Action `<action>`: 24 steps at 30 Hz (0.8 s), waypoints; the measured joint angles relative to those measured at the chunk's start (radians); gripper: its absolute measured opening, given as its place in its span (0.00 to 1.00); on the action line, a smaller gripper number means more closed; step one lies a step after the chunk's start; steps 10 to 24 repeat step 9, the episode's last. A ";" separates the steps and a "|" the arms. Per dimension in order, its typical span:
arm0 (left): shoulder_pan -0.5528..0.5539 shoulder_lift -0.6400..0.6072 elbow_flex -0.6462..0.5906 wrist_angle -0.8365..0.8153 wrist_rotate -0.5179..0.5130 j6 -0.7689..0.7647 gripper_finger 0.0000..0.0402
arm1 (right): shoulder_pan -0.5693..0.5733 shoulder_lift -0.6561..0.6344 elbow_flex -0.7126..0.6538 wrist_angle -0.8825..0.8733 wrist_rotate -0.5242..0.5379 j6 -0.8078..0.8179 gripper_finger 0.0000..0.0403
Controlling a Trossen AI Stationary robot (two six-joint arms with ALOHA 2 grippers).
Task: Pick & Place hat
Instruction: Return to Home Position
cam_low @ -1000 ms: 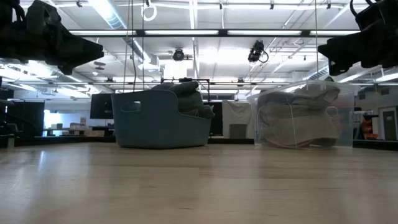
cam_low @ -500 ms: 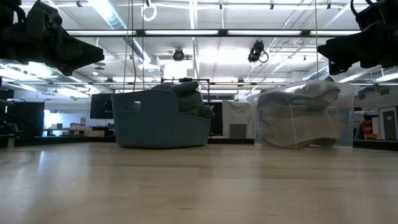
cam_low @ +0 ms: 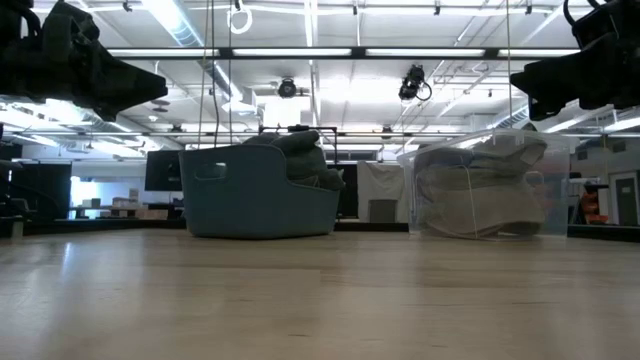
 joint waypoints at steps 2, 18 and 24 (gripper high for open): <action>0.000 0.000 0.000 0.001 0.000 0.000 0.35 | 0.000 0.000 0.000 0.000 0.000 0.000 0.28; 0.000 0.000 0.000 0.006 0.000 0.000 0.35 | 0.000 0.000 0.000 0.000 0.000 0.000 0.28; 0.000 0.000 0.000 0.006 0.000 0.000 0.35 | 0.000 0.000 0.000 0.000 0.000 0.000 0.28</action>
